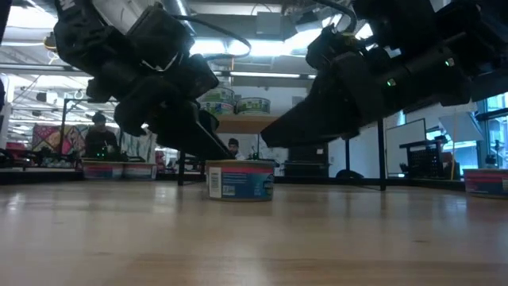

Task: Stack canned seafood by type on shelf
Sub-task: Put the blue pink tuna can on the shelf

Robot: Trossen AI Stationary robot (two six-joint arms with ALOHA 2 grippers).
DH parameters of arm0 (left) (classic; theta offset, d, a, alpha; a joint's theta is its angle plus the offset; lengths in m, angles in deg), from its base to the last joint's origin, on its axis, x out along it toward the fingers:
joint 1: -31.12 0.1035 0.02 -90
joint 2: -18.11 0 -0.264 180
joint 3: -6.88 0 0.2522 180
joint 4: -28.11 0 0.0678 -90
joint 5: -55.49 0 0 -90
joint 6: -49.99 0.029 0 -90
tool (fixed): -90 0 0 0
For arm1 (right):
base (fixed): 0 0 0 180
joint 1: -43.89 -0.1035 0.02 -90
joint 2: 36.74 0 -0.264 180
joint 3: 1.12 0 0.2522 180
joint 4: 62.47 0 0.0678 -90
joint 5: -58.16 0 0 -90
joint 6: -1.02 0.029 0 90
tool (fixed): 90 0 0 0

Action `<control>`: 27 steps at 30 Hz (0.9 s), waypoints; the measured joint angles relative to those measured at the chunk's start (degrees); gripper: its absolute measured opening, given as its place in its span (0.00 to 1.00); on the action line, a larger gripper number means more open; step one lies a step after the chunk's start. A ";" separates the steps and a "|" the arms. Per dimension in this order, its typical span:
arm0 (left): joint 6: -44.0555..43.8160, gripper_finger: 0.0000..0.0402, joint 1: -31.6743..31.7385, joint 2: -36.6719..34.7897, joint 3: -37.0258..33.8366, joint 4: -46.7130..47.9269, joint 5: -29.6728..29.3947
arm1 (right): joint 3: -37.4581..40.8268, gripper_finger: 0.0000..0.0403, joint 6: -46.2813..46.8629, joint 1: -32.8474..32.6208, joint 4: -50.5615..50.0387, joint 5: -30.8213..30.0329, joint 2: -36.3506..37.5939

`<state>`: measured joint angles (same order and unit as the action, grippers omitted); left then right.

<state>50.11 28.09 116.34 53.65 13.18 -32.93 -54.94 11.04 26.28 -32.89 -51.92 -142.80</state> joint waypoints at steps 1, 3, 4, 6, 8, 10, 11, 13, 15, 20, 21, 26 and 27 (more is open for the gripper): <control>-0.41 0.50 0.21 0.46 -0.02 -0.45 0.01 | -0.46 0.91 -0.87 0.00 -0.14 0.11 0.00; -1.72 0.50 0.89 0.89 -0.01 -1.01 0.23 | -1.88 0.91 -3.74 -0.04 -1.64 0.71 0.00; -2.58 0.50 1.37 1.27 -0.04 -1.49 0.71 | -2.70 0.91 -5.49 -0.08 -2.96 0.92 0.00; -4.56 0.50 2.54 1.40 -0.02 -1.88 2.48 | -4.68 0.91 -9.19 -0.50 -6.10 1.13 0.00; -6.53 0.50 3.63 1.40 -0.02 -1.85 3.93 | -7.08 0.91 -14.12 -0.79 -10.66 1.18 0.00; -8.20 0.50 4.59 1.42 -0.02 -1.93 4.67 | -9.37 0.91 -18.20 -0.96 -16.55 0.26 0.00; -8.83 0.50 5.03 1.45 -0.04 -2.07 5.16 | -10.49 0.91 -20.04 -0.98 -19.42 -0.55 0.00; -9.86 0.50 5.71 1.47 -0.07 -2.20 5.82 | -12.45 0.91 -23.30 -0.96 -23.81 -3.16 0.00; -10.67 0.50 6.02 1.49 -0.07 -2.27 5.94 | -13.90 0.91 -27.25 -0.94 -27.53 -5.95 0.00; -11.17 0.50 6.14 1.53 -0.11 -2.44 6.00 | -15.48 0.91 -36.95 -0.92 -32.93 -10.36 0.00; -11.38 0.50 6.14 1.53 -0.13 -2.46 5.99 | -15.50 0.91 -38.89 -0.92 -33.21 -10.35 0.00; -11.79 0.50 6.14 1.58 -0.22 -2.93 5.95 | -15.51 0.91 -48.22 -1.29 -35.73 -10.00 -1.00; -11.79 0.50 6.14 1.62 -0.24 -3.06 5.93 | -15.39 0.91 -49.25 -1.29 -36.44 -10.29 -1.23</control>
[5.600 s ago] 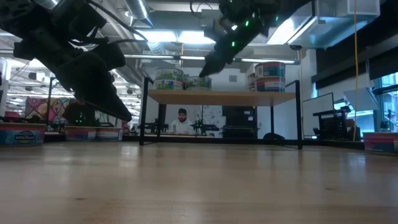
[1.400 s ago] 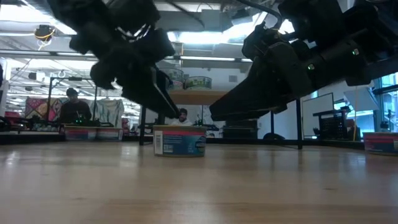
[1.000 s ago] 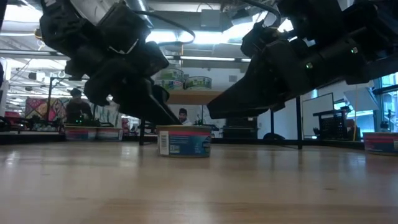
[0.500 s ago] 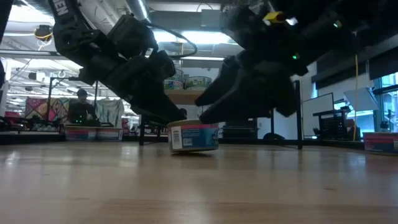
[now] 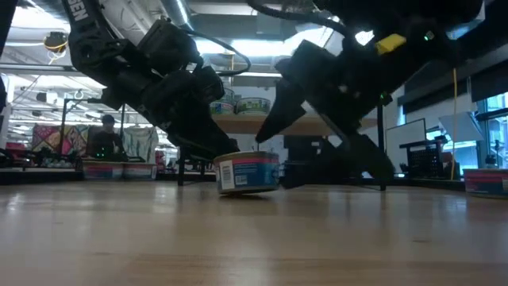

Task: Stack canned seafood by type on shelf
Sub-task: Put the blue pink tuna can on the shelf

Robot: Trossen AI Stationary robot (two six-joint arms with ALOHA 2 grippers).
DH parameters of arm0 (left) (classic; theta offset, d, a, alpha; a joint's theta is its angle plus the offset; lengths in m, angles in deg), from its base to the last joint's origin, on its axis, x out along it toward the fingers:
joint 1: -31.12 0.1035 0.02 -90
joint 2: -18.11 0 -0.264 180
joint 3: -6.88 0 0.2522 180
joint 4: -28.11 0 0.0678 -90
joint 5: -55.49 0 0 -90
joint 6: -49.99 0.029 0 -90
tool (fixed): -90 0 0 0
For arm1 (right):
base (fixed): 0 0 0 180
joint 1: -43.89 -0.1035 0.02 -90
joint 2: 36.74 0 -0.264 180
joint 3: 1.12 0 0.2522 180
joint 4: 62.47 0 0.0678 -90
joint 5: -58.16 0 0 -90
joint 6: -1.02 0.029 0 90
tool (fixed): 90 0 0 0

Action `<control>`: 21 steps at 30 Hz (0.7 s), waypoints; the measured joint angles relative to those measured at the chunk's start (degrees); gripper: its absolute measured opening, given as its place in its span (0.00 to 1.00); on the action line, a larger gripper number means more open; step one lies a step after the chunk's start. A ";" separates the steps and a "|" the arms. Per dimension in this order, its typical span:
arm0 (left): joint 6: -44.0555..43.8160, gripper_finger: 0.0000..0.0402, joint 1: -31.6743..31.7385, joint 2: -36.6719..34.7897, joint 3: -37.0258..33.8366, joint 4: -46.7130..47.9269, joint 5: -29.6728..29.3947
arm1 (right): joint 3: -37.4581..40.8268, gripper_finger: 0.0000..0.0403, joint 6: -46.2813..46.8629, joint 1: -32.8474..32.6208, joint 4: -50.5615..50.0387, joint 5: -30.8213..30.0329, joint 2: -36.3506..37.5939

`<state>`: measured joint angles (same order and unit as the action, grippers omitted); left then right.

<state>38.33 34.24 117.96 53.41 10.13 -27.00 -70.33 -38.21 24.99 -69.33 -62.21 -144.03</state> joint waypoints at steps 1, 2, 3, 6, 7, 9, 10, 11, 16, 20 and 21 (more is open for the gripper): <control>0.01 0.50 0.00 0.00 0.00 0.00 -0.02 | -0.01 0.91 -0.29 0.07 0.85 0.07 -0.64; 0.01 0.50 0.00 0.00 0.00 -0.04 -0.02 | -0.15 0.91 -0.87 0.13 1.68 0.31 -1.11; 0.00 0.50 0.00 0.00 -0.03 -0.16 -0.02 | -0.15 0.91 -1.84 0.19 1.70 -0.27 -1.61; 0.05 0.50 0.00 0.00 -0.04 -0.28 -0.02 | -0.09 0.91 -4.66 0.83 4.20 -3.15 -3.47; 0.02 0.50 0.00 0.03 -0.07 -0.47 -0.02 | -0.09 0.91 -4.86 0.96 4.60 -3.54 -3.93; 0.02 0.50 0.00 0.07 -0.09 -0.73 0.06 | -0.09 0.91 -5.01 1.17 6.11 -3.82 -5.01; 0.00 0.50 0.04 0.09 -0.09 -0.92 0.22 | -0.17 0.91 -5.33 1.45 6.69 -4.05 -5.50; 0.02 0.50 0.02 0.11 -0.10 -1.02 0.26 | -0.23 0.91 -5.96 1.64 7.14 -4.11 -6.03; 0.02 0.50 0.04 0.11 -0.09 -0.98 0.42 | -0.33 0.91 -7.66 3.18 9.93 -5.20 -8.36; 0.01 0.50 0.07 0.11 -0.09 -1.01 0.39 | -0.32 0.89 -7.41 4.51 10.79 -4.44 -8.54; -0.06 0.50 0.07 0.11 -0.09 -1.01 0.36 | -0.32 0.87 -7.23 4.59 10.75 -4.42 -8.57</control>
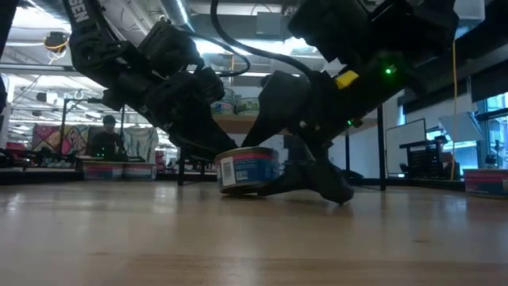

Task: Stack canned seafood by type on shelf
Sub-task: Put the blue pink tuna can on the shelf

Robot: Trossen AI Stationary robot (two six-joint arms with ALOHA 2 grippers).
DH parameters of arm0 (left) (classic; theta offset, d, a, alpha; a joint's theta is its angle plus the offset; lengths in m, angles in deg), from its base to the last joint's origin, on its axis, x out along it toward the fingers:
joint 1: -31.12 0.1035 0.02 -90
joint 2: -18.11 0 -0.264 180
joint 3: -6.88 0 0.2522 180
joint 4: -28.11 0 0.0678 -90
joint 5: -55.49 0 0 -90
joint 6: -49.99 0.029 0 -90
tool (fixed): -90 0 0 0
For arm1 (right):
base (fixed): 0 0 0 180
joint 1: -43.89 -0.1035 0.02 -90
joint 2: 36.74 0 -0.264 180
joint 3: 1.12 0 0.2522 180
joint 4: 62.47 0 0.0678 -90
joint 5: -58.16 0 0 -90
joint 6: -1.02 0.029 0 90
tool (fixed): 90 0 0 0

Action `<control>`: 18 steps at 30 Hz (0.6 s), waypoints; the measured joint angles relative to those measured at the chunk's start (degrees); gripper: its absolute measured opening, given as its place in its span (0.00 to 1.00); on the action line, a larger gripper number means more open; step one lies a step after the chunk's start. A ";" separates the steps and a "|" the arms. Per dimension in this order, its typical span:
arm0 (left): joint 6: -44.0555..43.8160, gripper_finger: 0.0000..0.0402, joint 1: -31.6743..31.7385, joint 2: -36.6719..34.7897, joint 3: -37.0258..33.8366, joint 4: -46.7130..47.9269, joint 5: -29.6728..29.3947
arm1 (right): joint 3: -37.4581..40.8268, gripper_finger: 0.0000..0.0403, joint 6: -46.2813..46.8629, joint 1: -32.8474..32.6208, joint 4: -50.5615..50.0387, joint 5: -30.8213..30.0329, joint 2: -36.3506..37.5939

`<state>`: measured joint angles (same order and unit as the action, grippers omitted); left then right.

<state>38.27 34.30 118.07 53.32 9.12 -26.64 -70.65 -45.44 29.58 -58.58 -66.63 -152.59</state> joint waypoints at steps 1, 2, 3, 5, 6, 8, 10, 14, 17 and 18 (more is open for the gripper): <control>-0.08 0.50 0.02 0.00 0.00 0.00 0.01 | 0.02 0.85 0.07 0.02 0.00 -0.02 -0.02; -0.13 0.50 0.02 -0.02 0.00 -0.01 0.00 | 0.04 0.82 -0.02 0.02 0.11 0.11 -0.04; -0.13 0.50 0.02 -0.06 0.00 -0.06 0.01 | 0.04 0.78 -0.16 0.03 0.35 0.89 -0.04; -0.12 0.50 0.04 -0.11 -0.04 -0.11 0.01 | 0.09 0.69 -0.08 0.19 0.80 3.77 -0.04; -0.13 0.50 0.04 -0.11 -0.04 -0.13 -0.01 | 0.11 0.64 0.49 0.24 0.77 4.83 -0.04; -0.28 0.50 0.10 -0.14 -0.07 -0.35 -0.10 | 0.19 0.53 1.83 0.15 0.76 4.68 -0.04; -0.45 0.50 0.13 -0.50 -0.07 -0.38 -0.16 | 0.20 0.51 3.16 0.01 0.71 3.60 -0.04; -0.62 0.50 0.03 -2.86 -0.05 1.68 -0.80 | 0.13 0.51 4.98 -1.19 0.74 1.28 -0.15; 0.00 0.50 -0.10 -6.42 -0.16 6.20 -1.51 | 0.13 0.50 7.28 -1.95 0.48 0.23 0.91; 0.40 0.50 -0.12 -7.82 -0.17 8.02 -1.91 | 0.16 0.50 7.93 -2.10 0.21 -0.12 1.58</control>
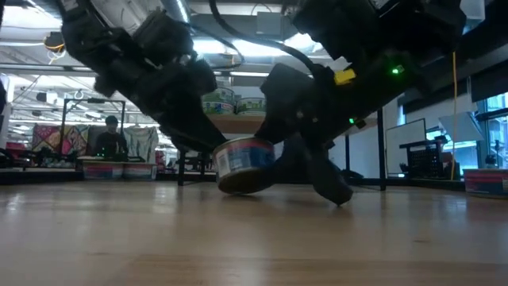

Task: Stack canned seafood by type on shelf
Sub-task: Put the blue pink tuna can on the shelf

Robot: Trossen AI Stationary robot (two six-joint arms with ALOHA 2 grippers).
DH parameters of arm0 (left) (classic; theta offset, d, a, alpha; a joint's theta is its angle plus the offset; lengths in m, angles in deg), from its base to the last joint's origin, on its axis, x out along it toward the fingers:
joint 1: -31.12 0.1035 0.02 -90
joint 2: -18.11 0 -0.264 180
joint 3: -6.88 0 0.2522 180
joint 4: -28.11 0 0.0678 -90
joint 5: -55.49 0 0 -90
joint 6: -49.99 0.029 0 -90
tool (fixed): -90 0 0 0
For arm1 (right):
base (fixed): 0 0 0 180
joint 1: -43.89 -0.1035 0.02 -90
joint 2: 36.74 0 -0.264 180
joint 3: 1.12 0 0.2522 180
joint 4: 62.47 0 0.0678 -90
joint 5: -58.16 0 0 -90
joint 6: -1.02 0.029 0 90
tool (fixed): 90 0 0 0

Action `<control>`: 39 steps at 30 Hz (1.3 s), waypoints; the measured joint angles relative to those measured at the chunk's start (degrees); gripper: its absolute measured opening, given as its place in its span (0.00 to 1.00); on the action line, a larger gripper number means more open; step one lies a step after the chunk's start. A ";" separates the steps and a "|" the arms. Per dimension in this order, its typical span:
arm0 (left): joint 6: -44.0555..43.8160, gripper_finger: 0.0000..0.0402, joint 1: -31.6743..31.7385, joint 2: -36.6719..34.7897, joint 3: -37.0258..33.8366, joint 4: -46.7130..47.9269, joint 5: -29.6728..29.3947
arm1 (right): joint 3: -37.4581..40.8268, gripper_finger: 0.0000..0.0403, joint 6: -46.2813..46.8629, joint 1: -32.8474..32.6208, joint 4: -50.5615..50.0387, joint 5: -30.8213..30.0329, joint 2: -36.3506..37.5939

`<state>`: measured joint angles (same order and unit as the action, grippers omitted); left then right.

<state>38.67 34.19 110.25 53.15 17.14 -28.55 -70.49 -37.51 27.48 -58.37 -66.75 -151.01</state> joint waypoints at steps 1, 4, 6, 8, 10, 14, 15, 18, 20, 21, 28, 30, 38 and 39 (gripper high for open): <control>0.50 0.50 -0.04 -1.61 -0.02 2.02 -0.63 | 0.15 0.50 0.27 -0.02 -0.58 -0.05 0.62; 1.47 0.50 -0.19 -6.62 -0.02 9.56 -4.39 | 0.33 0.49 1.33 0.02 -2.64 0.64 3.09; 1.71 0.50 -0.49 -9.56 0.02 15.29 -7.44 | 0.44 0.49 1.56 0.02 -3.82 0.50 5.08; 1.71 0.50 -1.36 -12.09 -0.20 20.22 -10.36 | 0.37 0.49 1.52 0.32 -3.95 -0.05 7.11; 1.75 0.50 -2.72 -14.29 -1.90 21.17 -12.01 | 0.26 0.49 1.43 0.35 -4.84 -0.70 9.27; -0.47 0.50 -4.87 -17.54 -7.90 16.73 -14.80 | 0.32 0.49 1.03 0.35 -7.06 -3.14 13.40; -1.18 0.50 -5.20 -18.13 -9.35 15.00 -15.08 | 0.30 0.49 1.02 0.35 -7.14 -3.49 14.62; -3.42 0.50 -6.10 -18.65 -12.56 10.49 -15.09 | 0.24 0.49 0.99 0.35 -9.41 -4.81 18.57; -4.03 0.50 -6.35 -18.59 -13.68 9.78 -15.13 | 0.24 0.49 0.60 0.35 -10.54 -6.12 21.01; -4.48 0.50 -6.50 -18.39 -13.94 9.19 -15.23 | 0.24 0.49 -0.15 0.35 -11.18 -7.16 22.36; -5.07 0.50 -6.44 -18.14 -14.91 8.75 -20.52 | -0.99 0.49 -3.85 2.89 -12.19 -14.58 29.38; -5.06 0.50 -6.44 -18.14 -14.91 8.65 -21.71 | -3.00 0.49 -3.92 4.94 -14.77 -15.08 29.74; -5.24 0.50 -6.42 -18.14 -14.88 8.61 -22.05 | -11.74 0.49 -0.33 17.19 -25.50 -9.51 28.27; -5.30 0.50 -6.44 -18.14 -14.91 8.61 -22.06 | -12.26 0.49 0.72 18.79 -25.67 -7.83 27.96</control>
<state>33.37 27.75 92.10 38.24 25.75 -50.61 -82.75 -36.80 46.28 -84.04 -74.58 -123.05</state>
